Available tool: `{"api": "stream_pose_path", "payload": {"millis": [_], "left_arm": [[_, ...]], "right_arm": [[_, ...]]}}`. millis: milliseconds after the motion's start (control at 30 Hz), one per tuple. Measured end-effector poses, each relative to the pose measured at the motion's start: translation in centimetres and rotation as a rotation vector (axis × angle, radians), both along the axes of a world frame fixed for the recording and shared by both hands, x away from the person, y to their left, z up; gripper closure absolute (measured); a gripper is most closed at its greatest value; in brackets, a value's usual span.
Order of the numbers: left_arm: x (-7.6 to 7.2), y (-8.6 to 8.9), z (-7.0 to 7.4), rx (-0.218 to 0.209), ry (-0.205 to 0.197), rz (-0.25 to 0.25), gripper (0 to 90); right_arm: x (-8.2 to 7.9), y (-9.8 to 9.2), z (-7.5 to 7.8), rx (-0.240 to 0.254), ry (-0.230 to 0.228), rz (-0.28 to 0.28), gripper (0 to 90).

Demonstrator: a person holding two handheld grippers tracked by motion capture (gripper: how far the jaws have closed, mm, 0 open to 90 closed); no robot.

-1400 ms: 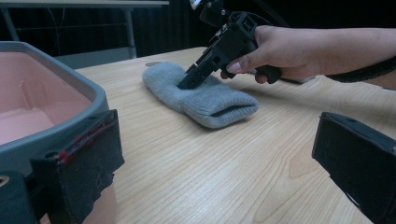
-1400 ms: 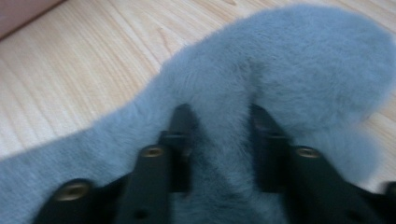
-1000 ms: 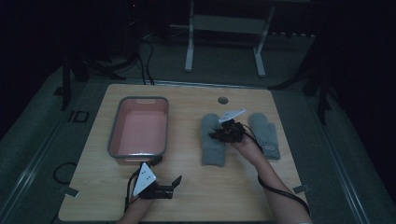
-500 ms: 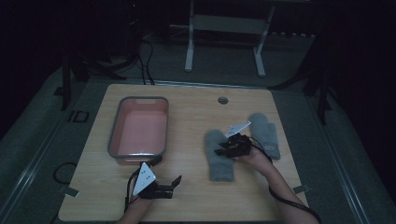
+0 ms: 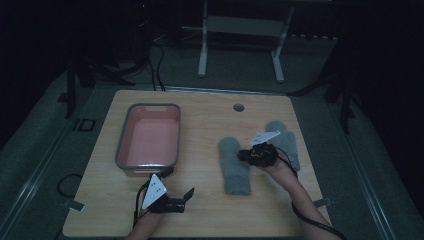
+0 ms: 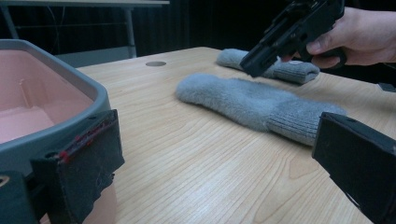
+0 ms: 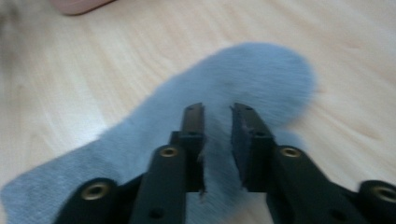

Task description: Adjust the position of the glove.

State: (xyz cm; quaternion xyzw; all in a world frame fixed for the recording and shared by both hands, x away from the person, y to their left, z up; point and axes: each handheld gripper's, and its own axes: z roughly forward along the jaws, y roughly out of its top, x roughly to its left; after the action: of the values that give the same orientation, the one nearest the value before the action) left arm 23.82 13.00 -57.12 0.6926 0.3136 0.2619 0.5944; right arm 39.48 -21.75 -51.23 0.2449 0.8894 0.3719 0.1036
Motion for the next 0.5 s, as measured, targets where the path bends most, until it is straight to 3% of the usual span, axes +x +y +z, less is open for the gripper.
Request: {"api": "stream_pose_path", "payload": {"millis": [33,100,133,167,233,267,333,400,467,500], "left_arm": [[0.0,0.0,0.0,-0.001,0.000,0.001,2.1],[0.0,0.0,0.0,0.000,0.000,0.000,2.1],[0.0,0.0,0.0,-0.002,0.001,0.001,2.1],[0.0,0.0,0.0,-0.004,0.002,0.001,2.1],[0.0,0.0,0.0,-0.005,0.003,0.003,2.1],[0.0,0.0,0.0,-0.004,0.003,0.003,2.1],[0.0,0.0,0.0,-0.003,0.003,0.003,2.1],[0.0,0.0,0.0,-0.003,0.003,0.003,2.1],[0.0,0.0,0.0,-0.004,0.004,0.003,2.1],[0.0,0.0,0.0,-0.005,0.004,0.004,2.1]], "right_arm": [[0.0,-1.2,0.4,0.006,-0.028,-0.073,80.4],[0.0,-1.7,0.5,0.016,-0.038,-0.091,79.7],[0.0,-2.4,0.7,0.025,-0.049,-0.120,76.1],[0.1,-3.8,1.0,0.027,-0.059,-0.183,66.4],[0.2,-4.5,1.2,0.035,-0.070,-0.209,63.1],[0.4,-5.9,1.5,0.028,-0.078,-0.262,58.5],[0.7,-7.2,1.6,0.004,-0.067,-0.322,55.7],[1.1,-8.5,1.6,0.021,-0.030,-0.410,53.1],[1.2,-9.7,1.5,0.021,-0.053,-0.478,49.7],[1.2,-9.7,1.5,0.021,-0.053,-0.478,49.7]]}}
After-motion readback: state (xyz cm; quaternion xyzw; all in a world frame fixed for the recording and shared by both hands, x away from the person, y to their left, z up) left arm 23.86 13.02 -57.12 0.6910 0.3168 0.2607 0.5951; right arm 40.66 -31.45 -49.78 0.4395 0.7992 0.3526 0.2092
